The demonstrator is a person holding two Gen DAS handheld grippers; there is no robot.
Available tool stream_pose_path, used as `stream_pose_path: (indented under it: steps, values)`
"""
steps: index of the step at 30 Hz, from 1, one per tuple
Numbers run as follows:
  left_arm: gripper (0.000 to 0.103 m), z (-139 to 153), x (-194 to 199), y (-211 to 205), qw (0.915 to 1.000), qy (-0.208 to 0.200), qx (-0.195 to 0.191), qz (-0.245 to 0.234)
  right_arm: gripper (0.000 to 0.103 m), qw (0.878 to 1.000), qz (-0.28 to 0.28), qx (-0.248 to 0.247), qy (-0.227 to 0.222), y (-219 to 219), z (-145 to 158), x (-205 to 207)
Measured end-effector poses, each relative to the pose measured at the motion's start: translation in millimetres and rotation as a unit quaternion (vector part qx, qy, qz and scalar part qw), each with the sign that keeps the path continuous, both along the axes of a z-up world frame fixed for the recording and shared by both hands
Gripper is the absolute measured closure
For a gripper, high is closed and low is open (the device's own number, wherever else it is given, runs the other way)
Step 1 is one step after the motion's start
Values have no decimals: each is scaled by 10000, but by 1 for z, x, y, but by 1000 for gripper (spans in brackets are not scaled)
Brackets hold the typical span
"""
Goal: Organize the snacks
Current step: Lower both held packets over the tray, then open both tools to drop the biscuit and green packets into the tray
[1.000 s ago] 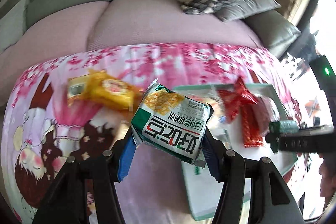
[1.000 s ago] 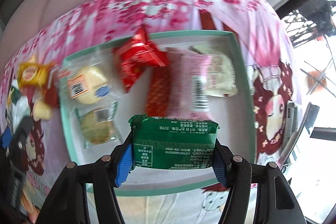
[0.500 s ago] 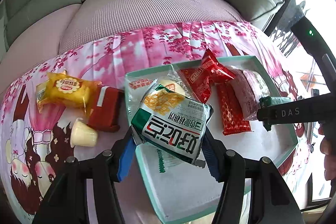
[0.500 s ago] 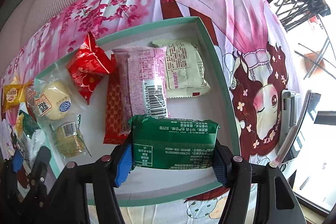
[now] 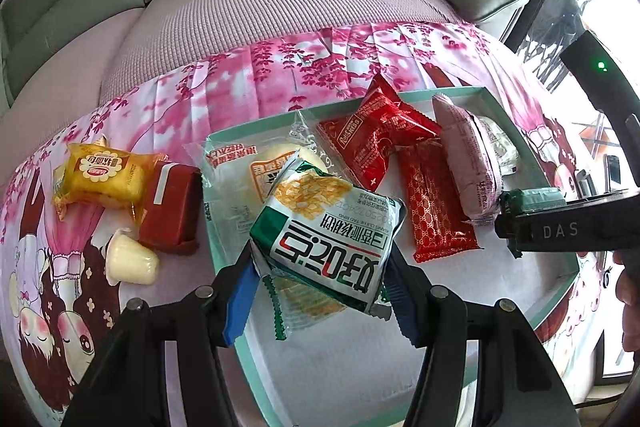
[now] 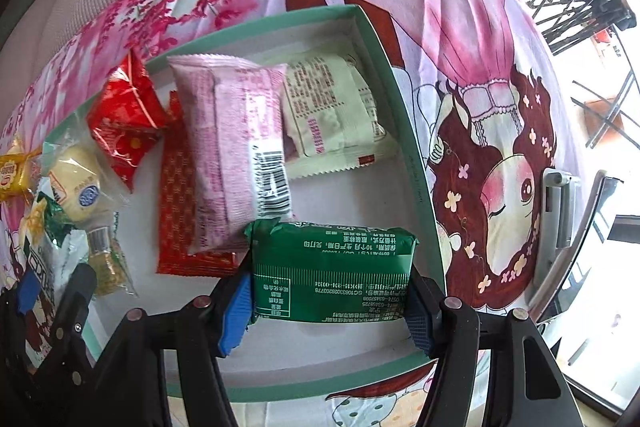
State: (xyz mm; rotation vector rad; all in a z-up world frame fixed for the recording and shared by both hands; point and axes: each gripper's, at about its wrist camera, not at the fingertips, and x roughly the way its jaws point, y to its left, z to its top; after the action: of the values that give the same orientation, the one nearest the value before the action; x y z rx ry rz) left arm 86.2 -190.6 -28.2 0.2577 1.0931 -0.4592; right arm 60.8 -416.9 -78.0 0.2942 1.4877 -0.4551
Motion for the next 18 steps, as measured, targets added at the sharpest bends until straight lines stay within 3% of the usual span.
stream_pose_path:
  steps: [18]
  values:
    - [37,-6,-4,-14,9998,-75,145,-68,33,9992,174,363,-37,-14,-28,-17]
